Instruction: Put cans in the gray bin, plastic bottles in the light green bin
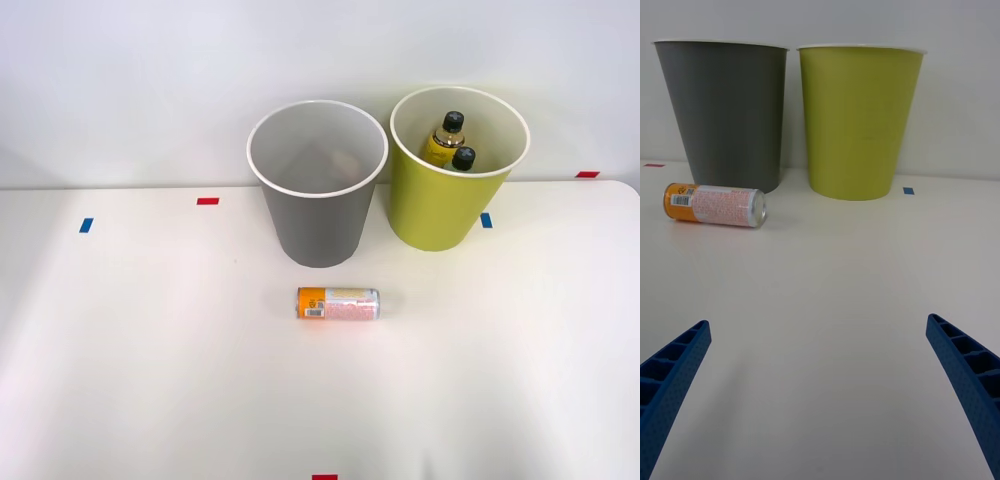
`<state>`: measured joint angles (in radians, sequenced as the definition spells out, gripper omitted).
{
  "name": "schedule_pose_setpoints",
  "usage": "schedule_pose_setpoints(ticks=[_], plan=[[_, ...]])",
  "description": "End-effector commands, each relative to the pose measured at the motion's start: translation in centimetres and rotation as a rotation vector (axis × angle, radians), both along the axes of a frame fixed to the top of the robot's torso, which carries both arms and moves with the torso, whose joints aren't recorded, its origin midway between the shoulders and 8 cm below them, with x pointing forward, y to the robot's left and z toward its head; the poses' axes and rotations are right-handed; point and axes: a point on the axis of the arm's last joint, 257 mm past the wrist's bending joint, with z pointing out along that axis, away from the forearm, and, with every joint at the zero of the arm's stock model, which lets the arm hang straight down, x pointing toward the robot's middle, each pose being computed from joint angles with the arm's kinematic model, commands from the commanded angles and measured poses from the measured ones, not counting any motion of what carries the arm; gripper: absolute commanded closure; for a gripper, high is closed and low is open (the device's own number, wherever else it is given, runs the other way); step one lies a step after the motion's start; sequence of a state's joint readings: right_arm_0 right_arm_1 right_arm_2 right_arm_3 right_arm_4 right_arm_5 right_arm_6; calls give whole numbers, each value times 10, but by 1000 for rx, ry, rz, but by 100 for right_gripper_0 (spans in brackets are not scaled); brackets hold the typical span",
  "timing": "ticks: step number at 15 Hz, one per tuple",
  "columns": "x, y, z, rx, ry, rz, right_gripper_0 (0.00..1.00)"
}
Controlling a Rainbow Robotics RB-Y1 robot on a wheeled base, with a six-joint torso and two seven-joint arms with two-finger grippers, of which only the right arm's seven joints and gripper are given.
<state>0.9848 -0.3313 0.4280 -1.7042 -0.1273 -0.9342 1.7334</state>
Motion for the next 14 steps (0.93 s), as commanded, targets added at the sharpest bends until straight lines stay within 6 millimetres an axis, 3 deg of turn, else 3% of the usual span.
schedule_pose_setpoints(ticks=[1,12,13,14], plan=[[0,0,0,0,0,0,0],[0,0,0,0,0,0,0],[3,0,-15,-2,33,-3,0],[6,0,-16,1,27,-10,0]])
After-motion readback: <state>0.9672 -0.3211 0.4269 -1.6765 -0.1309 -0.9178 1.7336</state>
